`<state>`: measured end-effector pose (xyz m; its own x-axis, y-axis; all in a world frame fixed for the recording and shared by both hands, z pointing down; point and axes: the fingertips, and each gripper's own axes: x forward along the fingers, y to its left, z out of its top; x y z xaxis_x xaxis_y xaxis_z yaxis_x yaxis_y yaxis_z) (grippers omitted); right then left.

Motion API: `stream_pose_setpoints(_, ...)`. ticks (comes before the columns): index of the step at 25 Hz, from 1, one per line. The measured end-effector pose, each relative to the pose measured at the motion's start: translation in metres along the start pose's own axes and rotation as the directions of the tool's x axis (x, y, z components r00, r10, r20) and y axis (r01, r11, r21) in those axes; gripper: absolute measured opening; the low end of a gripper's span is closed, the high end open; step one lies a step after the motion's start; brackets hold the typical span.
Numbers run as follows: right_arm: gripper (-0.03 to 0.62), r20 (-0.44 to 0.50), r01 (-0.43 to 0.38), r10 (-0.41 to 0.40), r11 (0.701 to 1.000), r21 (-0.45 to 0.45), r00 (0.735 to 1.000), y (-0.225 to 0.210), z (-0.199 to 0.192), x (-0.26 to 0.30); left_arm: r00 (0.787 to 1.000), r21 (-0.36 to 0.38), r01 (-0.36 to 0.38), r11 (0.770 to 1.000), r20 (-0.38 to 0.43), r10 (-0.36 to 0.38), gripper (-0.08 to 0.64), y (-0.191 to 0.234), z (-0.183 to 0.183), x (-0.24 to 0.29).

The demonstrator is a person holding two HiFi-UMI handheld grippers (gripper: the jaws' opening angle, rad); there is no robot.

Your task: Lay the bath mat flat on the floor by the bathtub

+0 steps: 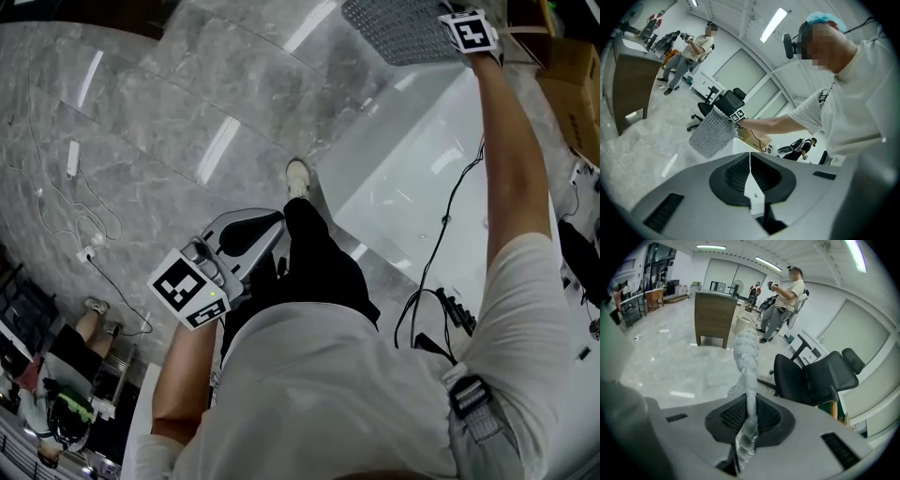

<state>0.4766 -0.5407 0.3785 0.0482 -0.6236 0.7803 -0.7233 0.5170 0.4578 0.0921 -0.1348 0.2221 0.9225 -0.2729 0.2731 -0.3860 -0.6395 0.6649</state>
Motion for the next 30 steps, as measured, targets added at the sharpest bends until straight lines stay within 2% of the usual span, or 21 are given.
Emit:
stream_pose_setpoints(3, 0.041, -0.024, 0.029, -0.030, 0.999, -0.037, 0.999, 0.014, -0.029, 0.017, 1.000, 0.002, 0.007, 1.000, -0.018, -0.006, 0.020, -0.006, -0.024, 0.011)
stream_pose_setpoints(6, 0.041, -0.071, 0.012, -0.017, 0.998, -0.064, 0.997, 0.058, -0.058, 0.056, 0.999, -0.011, -0.002, 1.000, -0.036, 0.001, 0.020, 0.007, -0.046, 0.017)
stream_pose_setpoints(10, 0.043, -0.144, -0.088, 0.081, 0.995, -0.041, 0.986, 0.158, -0.104, 0.127, 0.999, -0.088, -0.006, 0.996, -0.046, 0.002, 0.020, 0.035, -0.075, 0.015)
stream_pose_setpoints(14, 0.043, -0.181, -0.215, 0.202, 0.975, -0.052, 0.962, 0.273, -0.155, 0.164, 0.997, -0.088, -0.033, 0.996, -0.072, 0.027, 0.020, 0.051, -0.121, 0.020)
stream_pose_setpoints(19, 0.044, -0.228, -0.326, 0.313, 0.945, -0.020, 0.922, 0.382, -0.188, 0.175, 0.998, -0.109, -0.035, 0.993, -0.061, 0.028, 0.020, 0.064, -0.151, 0.018)
stream_pose_setpoints(26, 0.048, -0.244, -0.406, 0.411, 0.911, 0.073, 0.878, 0.495, -0.203, 0.177, 0.999, -0.124, -0.020, 0.992, -0.038, 0.015, 0.020, 0.087, -0.187, 0.004)
stream_pose_setpoints(30, 0.053, -0.247, -0.421, 0.437, 0.900, 0.116, 0.865, 0.544, -0.221, 0.182, 0.998, -0.147, -0.034, 0.988, -0.061, 0.025, 0.020, 0.096, -0.220, -0.010)
